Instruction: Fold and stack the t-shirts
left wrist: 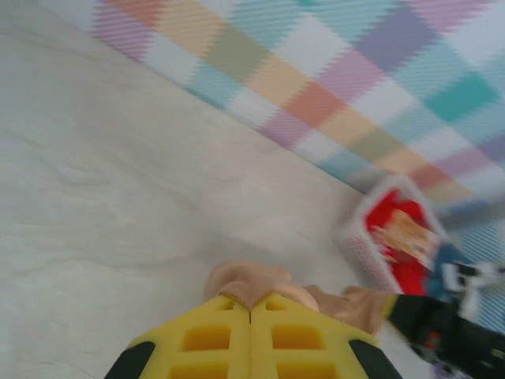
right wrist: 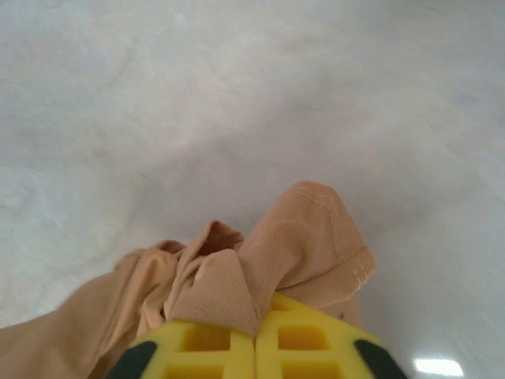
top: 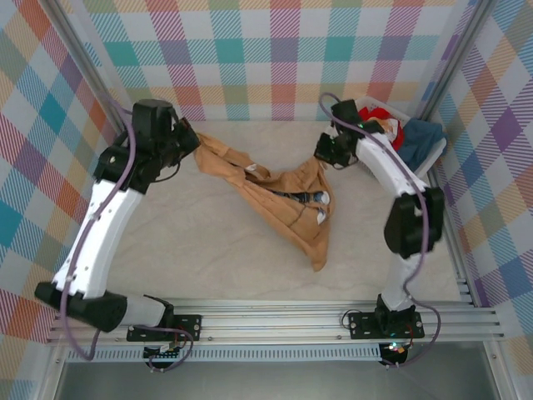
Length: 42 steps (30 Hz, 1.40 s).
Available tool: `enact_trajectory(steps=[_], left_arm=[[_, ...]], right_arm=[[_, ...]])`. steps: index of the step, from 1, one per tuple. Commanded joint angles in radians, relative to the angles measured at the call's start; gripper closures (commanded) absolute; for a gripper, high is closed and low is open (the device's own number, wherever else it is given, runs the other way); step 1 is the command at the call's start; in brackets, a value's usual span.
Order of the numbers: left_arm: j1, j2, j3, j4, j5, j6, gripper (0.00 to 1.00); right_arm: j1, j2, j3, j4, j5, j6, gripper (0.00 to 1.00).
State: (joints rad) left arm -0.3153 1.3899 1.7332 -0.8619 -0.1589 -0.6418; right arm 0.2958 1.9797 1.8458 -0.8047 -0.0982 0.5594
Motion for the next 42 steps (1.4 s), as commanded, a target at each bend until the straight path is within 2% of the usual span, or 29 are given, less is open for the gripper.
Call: enact_trajectory(steps=[1,3,5,8,9,10,14,16,20,26,31,33,35,38,42], left_arm=[[0.096,0.111,-0.088,-0.026,-0.094,0.008,1.00],[0.143,0.149,-0.177,0.015,-0.062,-0.002,1.00],[0.183,0.182,-0.238,-0.001,-0.050,-0.009,0.98],[0.205,0.170,-0.310,-0.048,-0.098,-0.016,0.58],[0.206,0.153,-0.334,-0.053,-0.113,-0.015,0.52],[0.208,0.130,-0.360,-0.057,-0.124,-0.016,0.50],[0.209,0.054,-0.456,-0.076,-0.064,-0.030,0.50],[0.209,0.017,-0.519,-0.078,-0.010,-0.048,0.50],[0.208,-0.049,-0.628,-0.076,0.055,-0.079,0.53],[0.221,-0.036,-0.688,-0.046,0.112,-0.081,0.51],[0.271,0.015,-0.724,0.048,0.230,-0.184,0.46],[0.272,0.046,-0.735,0.101,0.283,-0.236,0.46],[0.263,0.090,-0.752,0.170,0.355,-0.309,0.46],[0.222,0.135,-0.769,0.266,0.388,-0.419,0.45],[0.159,0.165,-0.795,0.378,0.355,-0.599,0.42]], right_arm=[[0.003,0.200,0.228,-0.114,-0.112,-0.030,0.62],[0.005,0.255,0.324,-0.169,-0.092,-0.035,0.51],[0.006,0.219,0.300,-0.160,-0.064,-0.026,0.46],[0.012,0.087,0.111,-0.111,-0.038,0.002,0.43],[0.015,0.046,0.046,-0.096,-0.037,0.014,0.43],[0.024,-0.027,-0.073,-0.070,-0.037,0.042,0.46],[0.094,-0.264,-0.495,0.006,-0.042,0.153,0.59],[0.154,-0.358,-0.643,0.029,-0.042,0.202,0.65],[0.264,-0.411,-0.797,0.074,-0.052,0.275,0.62],[0.289,-0.272,-0.761,0.140,-0.058,0.279,0.59],[0.289,-0.168,-0.711,0.182,-0.078,0.300,0.62],[0.286,-0.138,-0.700,0.179,-0.084,0.311,0.67],[0.281,-0.120,-0.694,0.166,-0.070,0.321,0.83],[0.275,-0.129,-0.695,0.157,-0.040,0.315,0.97],[0.270,-0.145,-0.697,0.145,-0.028,0.296,1.00]])
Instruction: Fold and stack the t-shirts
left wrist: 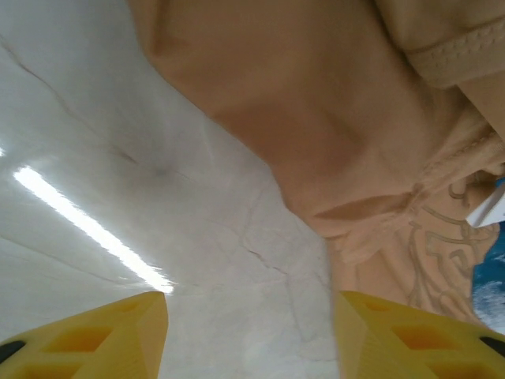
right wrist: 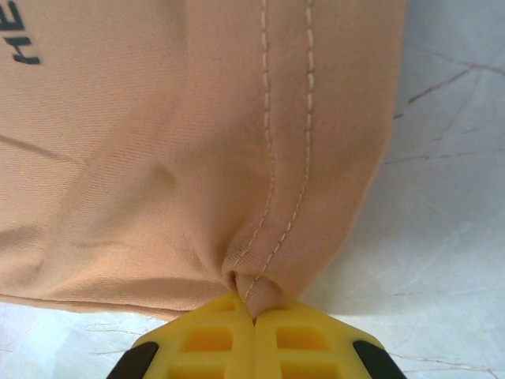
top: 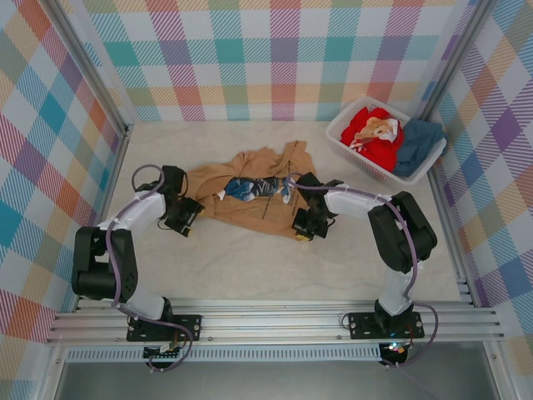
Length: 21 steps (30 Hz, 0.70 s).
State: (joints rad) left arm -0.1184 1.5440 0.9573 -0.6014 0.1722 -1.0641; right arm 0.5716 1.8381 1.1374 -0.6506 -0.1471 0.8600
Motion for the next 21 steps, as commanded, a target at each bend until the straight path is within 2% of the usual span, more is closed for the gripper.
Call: enact_trajectory(steps=[1,4,7,12,21], left_arm=[[-0.051,0.018,-0.035,0.155,0.012,-0.226,0.42],[-0.064,0.043,-0.050,0.206,-0.027,-0.312,0.43],[-0.066,0.071,-0.044,0.240,-0.058,-0.334,0.47],[-0.066,0.111,-0.006,0.222,-0.117,-0.282,0.63],[-0.051,0.061,-0.026,0.195,-0.176,-0.203,0.92]], right_arm=[[-0.006,-0.004,0.010,-0.009,0.018,-0.008,1.00],[-0.007,-0.010,0.004,-0.007,0.018,-0.012,1.00],[-0.007,-0.009,0.001,-0.005,0.017,-0.015,1.00],[-0.008,-0.010,-0.001,-0.004,0.016,-0.021,1.00],[-0.024,-0.003,0.004,-0.009,0.018,-0.037,1.00]])
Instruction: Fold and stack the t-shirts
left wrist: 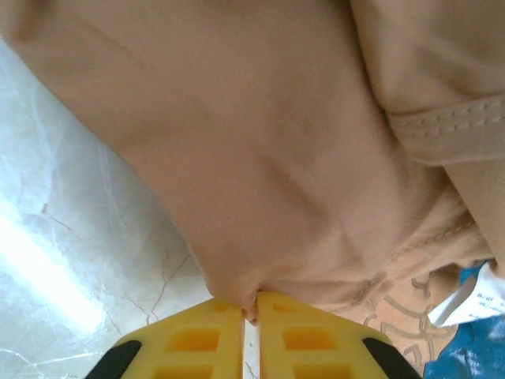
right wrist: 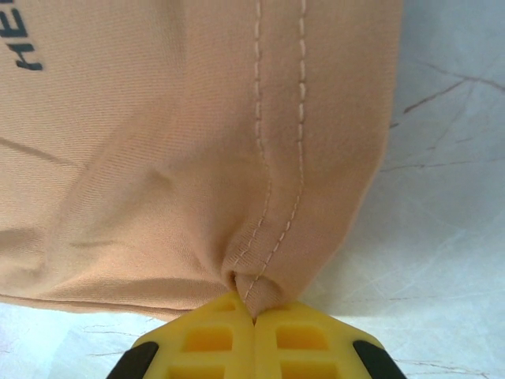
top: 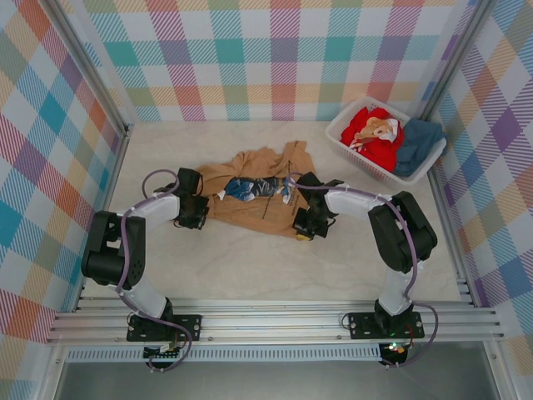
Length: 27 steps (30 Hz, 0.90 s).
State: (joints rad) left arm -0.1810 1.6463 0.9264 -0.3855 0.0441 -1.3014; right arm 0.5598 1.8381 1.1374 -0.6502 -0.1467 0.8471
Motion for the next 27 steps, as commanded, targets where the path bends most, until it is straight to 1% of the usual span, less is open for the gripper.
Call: enact_trajectory(steps=[1,3,6,9,14,19,23,27], left_arm=[[0.017,-0.045,0.003,-0.021,-0.049,0.045,0.95],[0.028,-0.054,0.002,-0.035,-0.052,0.069,1.00],[0.039,-0.086,-0.009,-0.043,-0.058,0.091,1.00],[0.048,-0.120,-0.029,-0.027,-0.035,0.094,1.00],[0.057,-0.191,-0.037,-0.094,0.000,0.112,1.00],[0.057,-0.247,-0.049,-0.268,0.126,0.182,1.00],[0.061,-0.377,-0.072,-0.469,0.114,0.304,1.00],[0.063,-0.466,-0.147,-0.575,0.166,0.370,1.00]], right_arm=[[-0.014,-0.003,0.004,-0.010,0.018,-0.026,1.00],[-0.018,-0.001,0.005,-0.009,0.018,-0.029,1.00],[-0.023,-0.001,0.008,-0.010,0.016,-0.035,1.00],[-0.026,0.002,0.013,-0.011,0.016,-0.040,1.00],[-0.044,0.000,0.012,-0.013,0.021,-0.048,1.00],[-0.081,-0.005,0.026,-0.030,0.029,-0.079,1.00],[-0.121,-0.012,0.045,-0.067,0.050,-0.119,1.00],[-0.161,-0.026,0.048,-0.106,0.082,-0.155,1.00]])
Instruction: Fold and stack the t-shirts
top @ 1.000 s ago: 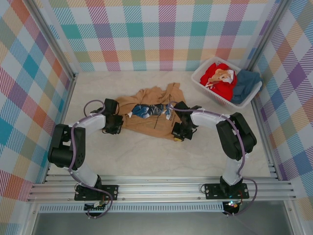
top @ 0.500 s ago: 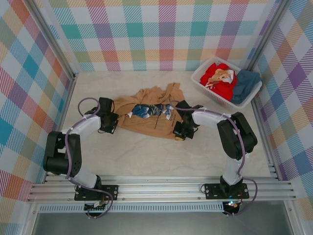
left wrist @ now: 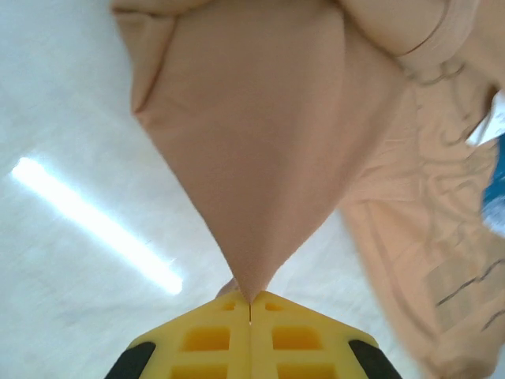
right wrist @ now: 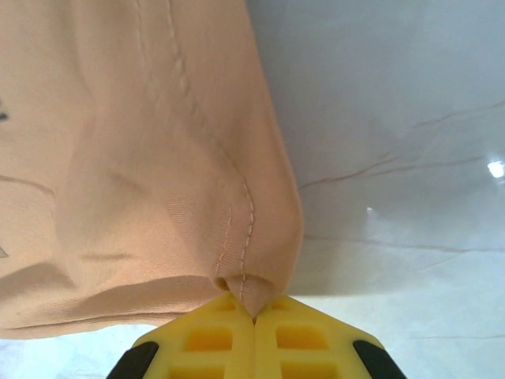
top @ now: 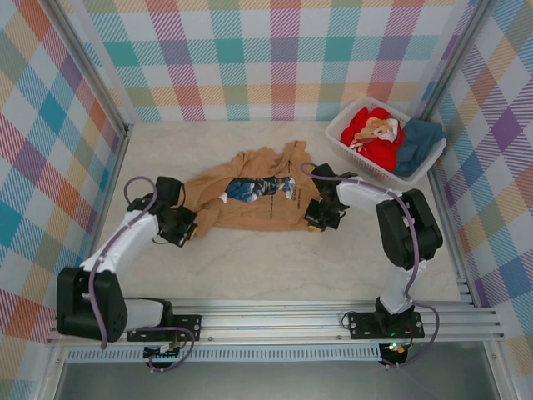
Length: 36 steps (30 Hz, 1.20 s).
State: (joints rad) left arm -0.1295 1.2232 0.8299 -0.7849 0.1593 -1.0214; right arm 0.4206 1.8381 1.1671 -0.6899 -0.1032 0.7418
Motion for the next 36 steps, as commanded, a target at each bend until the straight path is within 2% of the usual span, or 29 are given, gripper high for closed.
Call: enact_trajectory(steps=[1,6,9,10,11,12,15,19,22,29,36], left_arm=[[0.012,-0.056,-0.080,-0.184,0.066,0.104,1.00],[0.012,-0.047,-0.175,-0.195,0.110,0.170,1.00],[0.008,-0.036,-0.197,-0.158,0.090,0.199,1.00],[0.007,-0.038,-0.205,-0.135,0.096,0.200,0.93],[0.008,-0.045,-0.210,-0.121,0.098,0.199,0.76],[0.007,-0.054,-0.212,-0.125,0.092,0.192,0.64],[-0.005,-0.117,-0.214,-0.157,0.070,0.182,0.58],[-0.030,-0.167,-0.258,-0.173,0.104,0.161,0.57],[-0.076,-0.145,-0.265,-0.158,0.095,0.144,0.56],[-0.101,-0.056,-0.277,-0.048,0.066,0.085,0.54],[-0.113,0.026,-0.293,0.073,0.059,0.075,0.65]], right_arm=[[-0.031,-0.031,0.016,-0.078,0.049,-0.059,1.00],[-0.061,-0.059,-0.010,-0.099,0.078,-0.088,1.00],[-0.066,-0.060,-0.018,-0.100,0.088,-0.101,1.00],[-0.067,-0.058,-0.018,-0.098,0.083,-0.103,1.00],[-0.066,-0.057,-0.017,-0.098,0.076,-0.105,1.00],[-0.066,-0.056,-0.017,-0.096,0.073,-0.105,1.00],[-0.066,-0.057,-0.014,-0.097,0.074,-0.110,1.00],[-0.066,-0.056,-0.013,-0.096,0.068,-0.114,1.00],[-0.066,-0.054,-0.017,-0.091,0.061,-0.113,1.00],[-0.066,-0.057,-0.030,-0.083,0.049,-0.110,1.00],[-0.066,-0.068,-0.039,-0.082,0.045,-0.107,1.00]])
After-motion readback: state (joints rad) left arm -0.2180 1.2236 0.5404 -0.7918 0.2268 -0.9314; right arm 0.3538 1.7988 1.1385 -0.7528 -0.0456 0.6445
